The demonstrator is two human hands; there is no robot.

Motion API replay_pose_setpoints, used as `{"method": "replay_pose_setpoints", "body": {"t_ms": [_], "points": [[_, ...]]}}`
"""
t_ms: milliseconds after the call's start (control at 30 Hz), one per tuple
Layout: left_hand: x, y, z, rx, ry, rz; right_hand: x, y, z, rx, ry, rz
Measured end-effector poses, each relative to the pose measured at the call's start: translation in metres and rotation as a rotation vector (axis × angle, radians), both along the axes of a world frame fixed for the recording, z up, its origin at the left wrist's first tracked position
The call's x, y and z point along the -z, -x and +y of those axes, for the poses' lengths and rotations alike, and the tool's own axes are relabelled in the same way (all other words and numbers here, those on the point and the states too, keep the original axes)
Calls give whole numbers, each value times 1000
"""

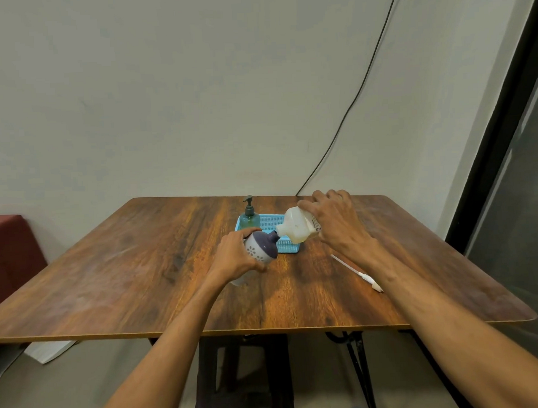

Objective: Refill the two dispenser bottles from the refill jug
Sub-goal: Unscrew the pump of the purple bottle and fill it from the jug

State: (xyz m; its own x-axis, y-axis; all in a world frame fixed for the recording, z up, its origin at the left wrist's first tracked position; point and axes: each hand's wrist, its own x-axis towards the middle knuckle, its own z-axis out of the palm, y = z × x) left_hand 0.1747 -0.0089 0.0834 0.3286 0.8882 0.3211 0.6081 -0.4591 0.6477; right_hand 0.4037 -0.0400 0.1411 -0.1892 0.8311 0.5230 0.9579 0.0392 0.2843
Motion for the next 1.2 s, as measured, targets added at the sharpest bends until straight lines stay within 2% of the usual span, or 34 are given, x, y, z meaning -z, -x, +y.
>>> {"method": "replay_pose_setpoints", "body": {"t_ms": [1200], "points": [[0,1,-3,10,-4,-21,0,0,4,14,-32,-49]]}}
